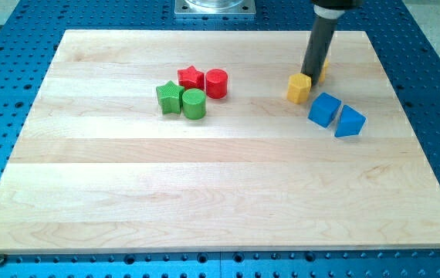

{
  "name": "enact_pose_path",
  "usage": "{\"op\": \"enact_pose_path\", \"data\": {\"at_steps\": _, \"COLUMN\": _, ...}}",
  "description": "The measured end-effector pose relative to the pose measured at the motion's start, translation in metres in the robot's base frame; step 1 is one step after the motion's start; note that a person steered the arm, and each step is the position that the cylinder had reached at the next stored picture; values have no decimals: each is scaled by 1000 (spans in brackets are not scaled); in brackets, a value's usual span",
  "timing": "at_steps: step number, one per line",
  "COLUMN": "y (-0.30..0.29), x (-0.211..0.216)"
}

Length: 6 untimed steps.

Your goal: Push the yellow heart towards the top center of the board

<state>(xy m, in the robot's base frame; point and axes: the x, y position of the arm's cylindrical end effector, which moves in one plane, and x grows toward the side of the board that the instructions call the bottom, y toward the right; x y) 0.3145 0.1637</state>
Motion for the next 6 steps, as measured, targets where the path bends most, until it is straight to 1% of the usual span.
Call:
{"op": "enact_pose_path", "data": {"at_steps": 1, "y": 75, "x": 34}}
{"op": "enact_pose_path", "data": {"at_steps": 2, "y": 106, "x": 12}}
{"op": "enact_pose_path", "data": {"at_steps": 3, "y": 48, "x": -25}}
{"op": "enact_pose_path", "data": {"at_steps": 4, "y": -51, "x": -37}}
{"op": "enact_pose_path", "data": {"at_steps": 5, "y": -76, "x": -73}}
{"op": "enact_pose_path", "data": {"at_steps": 6, "y": -84, "x": -90}}
